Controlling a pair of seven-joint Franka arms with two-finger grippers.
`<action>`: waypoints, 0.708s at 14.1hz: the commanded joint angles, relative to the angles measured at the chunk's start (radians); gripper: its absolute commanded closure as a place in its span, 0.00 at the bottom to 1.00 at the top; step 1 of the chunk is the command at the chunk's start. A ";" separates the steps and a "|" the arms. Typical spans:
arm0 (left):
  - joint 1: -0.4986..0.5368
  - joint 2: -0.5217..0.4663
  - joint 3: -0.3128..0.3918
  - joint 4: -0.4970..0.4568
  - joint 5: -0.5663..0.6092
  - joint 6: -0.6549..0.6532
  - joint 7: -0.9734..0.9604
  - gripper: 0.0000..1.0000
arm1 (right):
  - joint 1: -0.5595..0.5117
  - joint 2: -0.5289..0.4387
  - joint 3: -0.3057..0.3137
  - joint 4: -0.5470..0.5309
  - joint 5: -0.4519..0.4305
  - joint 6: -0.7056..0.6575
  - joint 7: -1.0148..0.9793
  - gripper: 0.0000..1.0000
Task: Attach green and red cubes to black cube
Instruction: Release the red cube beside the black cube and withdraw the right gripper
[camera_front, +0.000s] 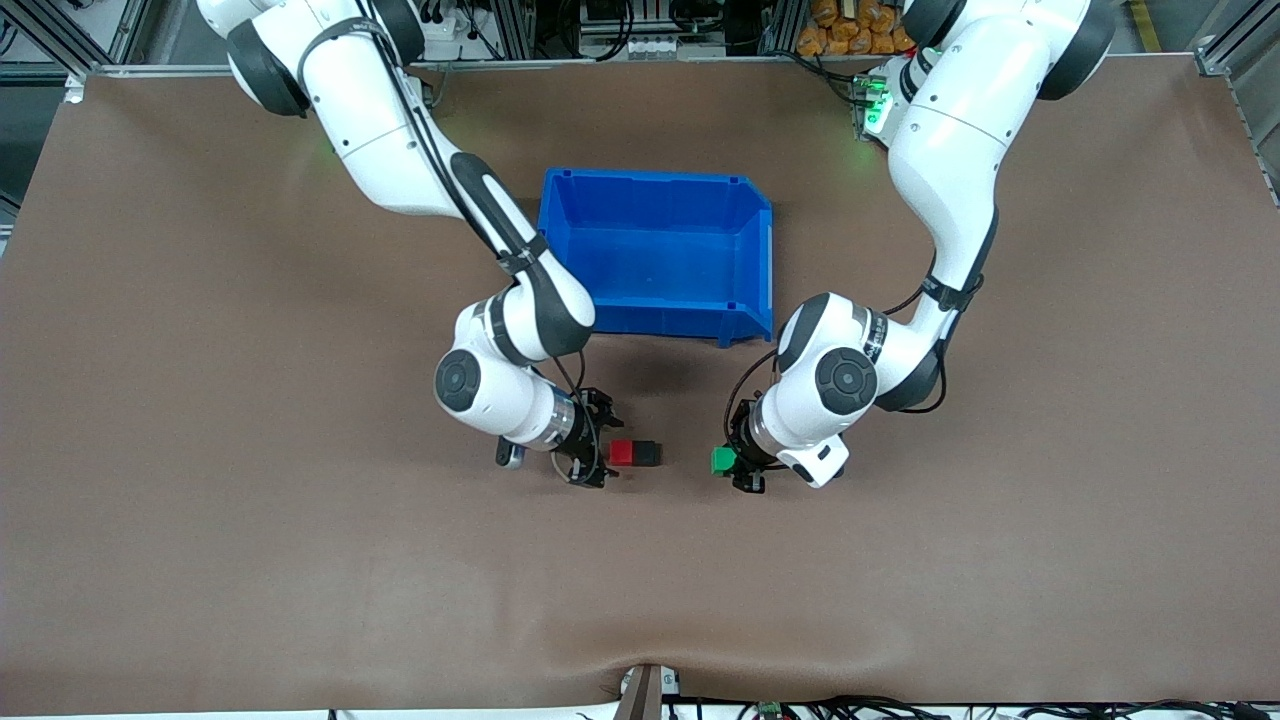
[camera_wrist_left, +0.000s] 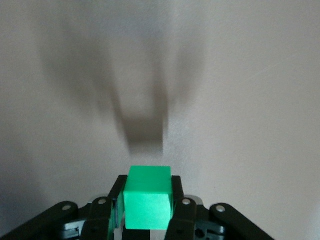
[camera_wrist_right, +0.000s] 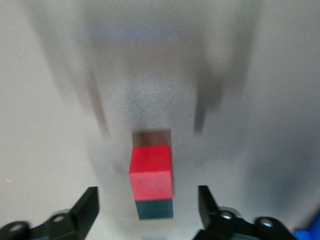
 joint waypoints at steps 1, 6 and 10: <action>-0.010 0.001 0.000 0.004 0.001 -0.015 -0.027 1.00 | -0.124 -0.022 0.004 0.134 -0.045 -0.301 -0.016 0.00; -0.049 0.024 -0.002 0.010 0.004 0.002 -0.130 1.00 | -0.369 -0.120 0.004 0.271 -0.108 -0.787 -0.480 0.00; -0.072 0.073 0.004 0.050 0.005 0.059 -0.132 1.00 | -0.513 -0.244 0.007 0.271 -0.283 -0.950 -0.819 0.00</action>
